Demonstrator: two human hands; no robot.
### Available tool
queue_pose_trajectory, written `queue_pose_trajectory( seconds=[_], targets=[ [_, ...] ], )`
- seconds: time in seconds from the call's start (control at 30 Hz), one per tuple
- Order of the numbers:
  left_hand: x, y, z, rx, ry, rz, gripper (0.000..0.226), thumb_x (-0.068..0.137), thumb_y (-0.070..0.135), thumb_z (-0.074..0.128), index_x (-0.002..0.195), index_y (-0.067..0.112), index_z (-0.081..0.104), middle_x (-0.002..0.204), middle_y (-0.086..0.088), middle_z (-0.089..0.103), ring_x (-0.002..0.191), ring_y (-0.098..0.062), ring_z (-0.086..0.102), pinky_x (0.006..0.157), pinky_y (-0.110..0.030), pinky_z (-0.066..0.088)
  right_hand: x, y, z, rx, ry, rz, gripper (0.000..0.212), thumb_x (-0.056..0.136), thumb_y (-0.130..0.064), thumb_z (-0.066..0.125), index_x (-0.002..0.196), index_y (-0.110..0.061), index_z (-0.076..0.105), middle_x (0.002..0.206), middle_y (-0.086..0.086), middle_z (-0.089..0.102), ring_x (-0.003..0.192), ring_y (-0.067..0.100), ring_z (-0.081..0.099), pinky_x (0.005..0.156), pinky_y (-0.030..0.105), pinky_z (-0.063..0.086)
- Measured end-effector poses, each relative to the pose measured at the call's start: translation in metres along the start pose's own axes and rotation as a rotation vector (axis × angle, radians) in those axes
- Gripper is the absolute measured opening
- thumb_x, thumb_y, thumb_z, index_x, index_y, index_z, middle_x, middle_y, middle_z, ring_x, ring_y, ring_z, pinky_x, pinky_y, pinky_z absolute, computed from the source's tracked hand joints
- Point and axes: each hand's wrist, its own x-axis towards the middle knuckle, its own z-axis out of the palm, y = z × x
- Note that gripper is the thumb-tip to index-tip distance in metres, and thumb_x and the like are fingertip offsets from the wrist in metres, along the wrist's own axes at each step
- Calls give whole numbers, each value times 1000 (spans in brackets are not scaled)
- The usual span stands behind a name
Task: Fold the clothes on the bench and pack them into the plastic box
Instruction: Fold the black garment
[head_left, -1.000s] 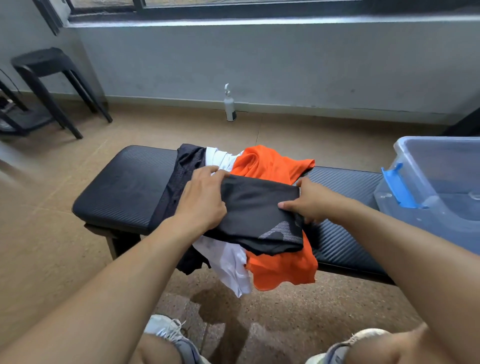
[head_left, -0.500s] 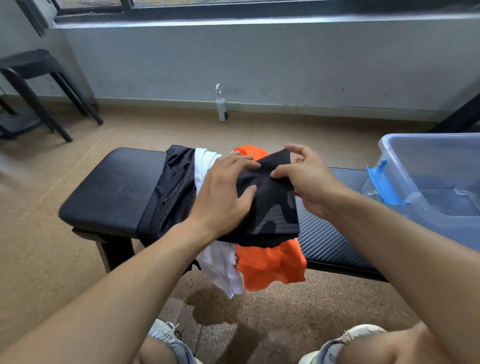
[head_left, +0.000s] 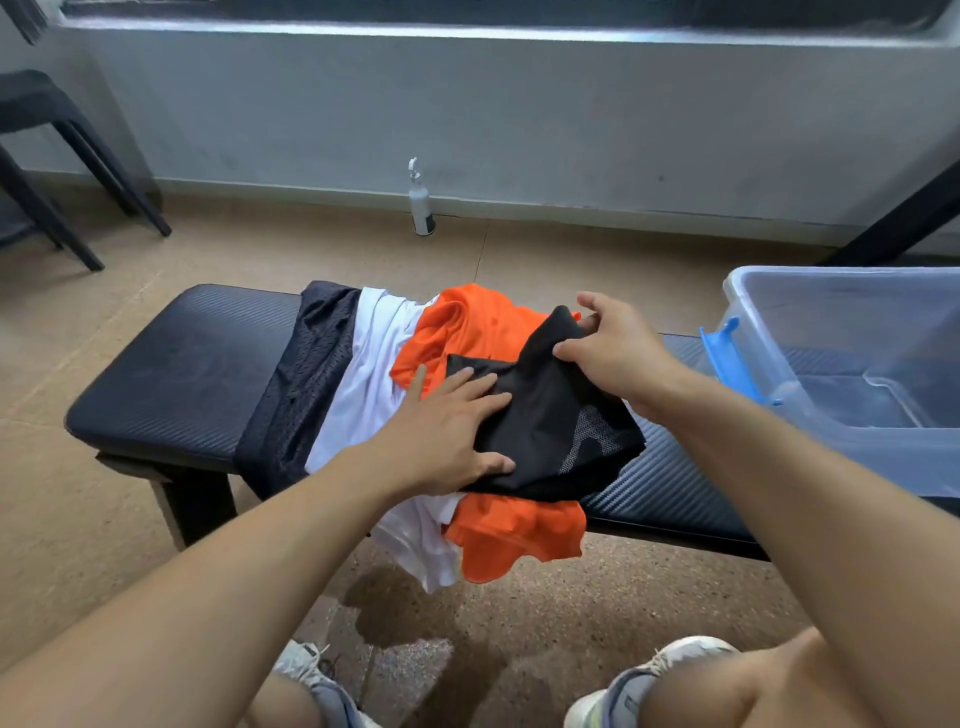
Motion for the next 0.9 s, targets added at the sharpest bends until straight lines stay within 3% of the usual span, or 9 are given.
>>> queue_pose_trajectory(
  seconds=[0.1,0.17,0.37,0.47,0.53,0.63,0.73,0.8,0.9],
  targets=[
    [-3,-5,-2,44,-22,-60,96,83,77,52,160,33,16,170,3,-2,156,-17,-10,122,-59,-7,-2,5,-4,-147,-26,-2,32,84,-25,73,115,-19,67,102,2,71,99,22,66,81,35,55],
    [-5,-10,1,41,-56,-72,100,82,81,48,161,33,9,170,-1,-7,156,-19,-12,123,-57,-5,-7,8,-7,-247,-122,6,21,83,-30,75,102,-22,71,97,-2,74,95,19,69,85,37,57],
    [-5,-15,8,46,-50,-56,104,81,83,44,161,32,3,170,-3,-9,156,-22,-14,123,-57,-7,-20,8,-7,-575,-307,51,61,73,-27,68,132,-27,51,110,1,67,98,22,66,81,39,59],
    [-2,-15,14,30,47,5,105,76,88,40,161,36,6,170,-2,-4,156,-22,-15,122,-58,-7,-21,1,-11,-426,-194,4,24,77,-12,58,97,-25,62,88,0,66,83,21,66,62,30,51],
    [3,-14,16,23,174,105,94,78,86,31,159,40,17,170,2,7,156,-20,-11,122,-58,-6,-25,-8,-11,-285,-147,-27,29,82,-3,57,69,-28,58,73,-1,64,72,22,63,59,33,49],
    [8,-10,14,-4,172,137,67,96,67,36,156,38,30,167,9,21,157,-15,-4,122,-56,-9,-25,-16,-5,-195,-118,-65,22,80,-4,60,71,-24,60,75,6,68,77,29,67,65,43,55],
    [13,-9,17,-59,30,101,59,103,56,37,157,36,27,168,10,16,156,-14,-8,121,-58,-11,-22,-15,8,-156,-96,-66,15,75,-14,63,88,-18,58,83,6,66,78,26,64,59,35,49],
    [18,-11,12,-284,63,70,49,105,44,39,153,33,39,165,8,28,156,-16,5,123,-56,-5,-23,-18,17,-139,-94,-97,16,75,-17,64,89,-18,55,80,2,62,75,23,61,59,33,46],
    [20,-19,-14,-693,432,-141,33,100,25,51,130,20,65,133,1,66,126,-14,57,112,-32,37,-26,-23,31,-157,-99,-145,15,78,-16,64,86,-17,51,80,0,59,75,21,59,60,36,46]
  ],
)
